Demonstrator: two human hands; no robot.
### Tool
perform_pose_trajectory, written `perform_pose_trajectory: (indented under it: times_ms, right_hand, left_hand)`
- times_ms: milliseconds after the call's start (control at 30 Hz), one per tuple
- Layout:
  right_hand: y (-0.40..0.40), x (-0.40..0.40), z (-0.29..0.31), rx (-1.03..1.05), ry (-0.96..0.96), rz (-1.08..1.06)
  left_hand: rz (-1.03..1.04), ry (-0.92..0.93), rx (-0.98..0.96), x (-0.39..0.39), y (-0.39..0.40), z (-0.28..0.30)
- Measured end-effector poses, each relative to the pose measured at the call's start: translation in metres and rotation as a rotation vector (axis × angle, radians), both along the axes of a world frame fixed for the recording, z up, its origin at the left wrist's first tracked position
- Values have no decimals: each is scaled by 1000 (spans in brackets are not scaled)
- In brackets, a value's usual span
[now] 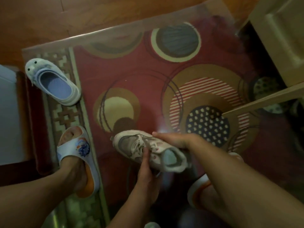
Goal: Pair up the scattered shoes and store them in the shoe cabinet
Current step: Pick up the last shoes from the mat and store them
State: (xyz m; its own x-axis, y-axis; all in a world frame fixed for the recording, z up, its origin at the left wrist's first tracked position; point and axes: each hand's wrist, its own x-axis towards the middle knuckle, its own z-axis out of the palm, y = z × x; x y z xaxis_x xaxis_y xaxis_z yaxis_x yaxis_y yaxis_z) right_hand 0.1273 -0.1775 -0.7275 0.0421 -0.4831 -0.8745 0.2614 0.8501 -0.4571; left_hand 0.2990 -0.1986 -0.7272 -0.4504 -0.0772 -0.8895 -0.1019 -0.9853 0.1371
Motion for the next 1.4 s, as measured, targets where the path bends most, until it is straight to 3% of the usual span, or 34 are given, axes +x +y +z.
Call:
perform_pose_trajectory:
  times_ms: [67, 167, 300, 400, 500, 633, 767, 967, 1100, 1234, 1300, 1400]
  right_hand:
    - [29, 26, -6, 21, -18, -218]
    - [62, 71, -21, 147, 63, -506]
    - [94, 118, -41, 128, -45, -745]
    - [109, 136, -46, -33, -104, -737]
    - [97, 127, -45, -117, 21, -763]
    - [76, 119, -45, -102, 191, -712]
    - [71, 124, -50, 1, 312, -784]
    - [66, 120, -41, -42, 14, -1001]
    - [81, 131, -23, -42, -103, -1114]
    - [106, 168, -2, -11, -362, -1123]
    - [119, 173, 15, -73, -421, -1115]
    - [140, 146, 44, -155, -349, -1239]
  left_hand:
    - [-21, -33, 7, -1, -3, -1]
    - [-193, -166, -332, -1, -23, -10]
    - [-429, -36, -406, 5, -42, -1]
    - [-529, 1, -390, 8, -44, 8]
    - [-553, -13, -349, 10, -45, 14]
    - [-555, -66, -132, 31, -51, 12]
    - [-497, -86, -322, 27, -38, -2]
    - [-461, -137, -418, 9, -40, -6]
    - [-569, -114, -434, 13, -32, 14]
    - [-648, -142, -455, 33, -19, 32]
    - [-685, -147, -468, 33, -7, 45]
    - [-710, -100, -517, 12, 20, 79]
